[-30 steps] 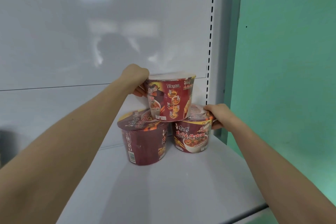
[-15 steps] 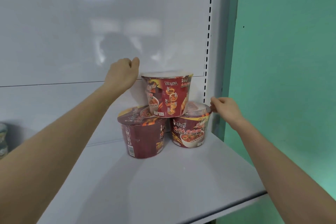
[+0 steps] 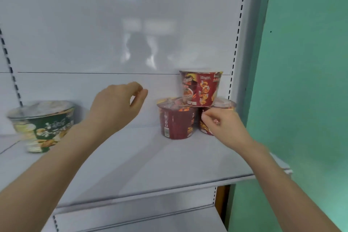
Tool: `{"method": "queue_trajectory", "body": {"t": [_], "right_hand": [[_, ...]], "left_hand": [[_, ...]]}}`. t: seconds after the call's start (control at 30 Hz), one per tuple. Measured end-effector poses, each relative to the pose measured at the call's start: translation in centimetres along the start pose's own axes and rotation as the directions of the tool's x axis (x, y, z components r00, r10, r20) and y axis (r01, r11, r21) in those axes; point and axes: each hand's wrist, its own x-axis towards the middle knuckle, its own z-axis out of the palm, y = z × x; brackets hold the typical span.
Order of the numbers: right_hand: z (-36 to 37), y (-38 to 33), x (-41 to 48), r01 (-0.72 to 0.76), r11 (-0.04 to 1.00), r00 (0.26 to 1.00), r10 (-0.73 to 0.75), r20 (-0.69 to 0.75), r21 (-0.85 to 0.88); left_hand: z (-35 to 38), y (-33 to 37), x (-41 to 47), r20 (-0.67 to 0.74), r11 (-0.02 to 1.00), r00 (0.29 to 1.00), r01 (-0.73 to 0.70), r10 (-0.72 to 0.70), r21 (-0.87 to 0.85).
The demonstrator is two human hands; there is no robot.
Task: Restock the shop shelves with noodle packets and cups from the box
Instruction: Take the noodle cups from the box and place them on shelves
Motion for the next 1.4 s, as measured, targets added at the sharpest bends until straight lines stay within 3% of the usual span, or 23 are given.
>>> {"method": "queue_trajectory", "body": {"t": [0.13,0.33,0.47,0.77,1.0,1.17,1.3,1.4], "right_hand": [[4.1,-7.7,-0.9,0.094,0.988,0.992,-0.104,0.075,0.119],[11.8,-24.4,-3.8,0.236,0.897,0.941,-0.307,0.143,0.374],[17.1,-37.1,-8.4,0.307,0.771,0.852,-0.484,0.200,0.559],[26.0,-63.1,-18.2,0.383,0.470,0.568,-0.799,0.199,0.795],[34.1,-80.0,-24.1,0.361,0.297,0.365,-0.917,0.159,0.884],[40.8,-90.8,-25.6,0.358,0.244,0.283,-0.948,0.144,0.901],[46.1,-97.6,-25.9,0.361,0.236,0.235,-0.959,0.156,0.903],[50.2,-101.8,-26.7,0.354,0.250,0.204,-0.961,0.186,0.901]], "left_hand": [[-6.3,-3.7,-6.0,0.005,0.998,1.000,0.005,-0.005,0.064],[-18.2,-11.5,-17.9,0.026,0.936,0.997,0.061,-0.074,0.347],[-27.3,-16.2,-27.0,0.029,0.850,0.961,0.228,-0.274,0.474],[-45.9,-23.0,-42.4,-0.196,0.433,0.757,0.543,-0.624,0.719],[-55.1,-30.4,-51.0,-0.354,0.162,0.588,0.649,-0.727,0.744],[-59.8,-38.8,-55.6,-0.451,-0.003,0.485,0.679,-0.749,0.734],[-62.4,-45.3,-58.8,-0.485,-0.047,0.429,0.710,-0.762,0.703],[-63.9,-49.1,-60.9,-0.498,-0.119,0.344,0.717,-0.796,0.687]]}}
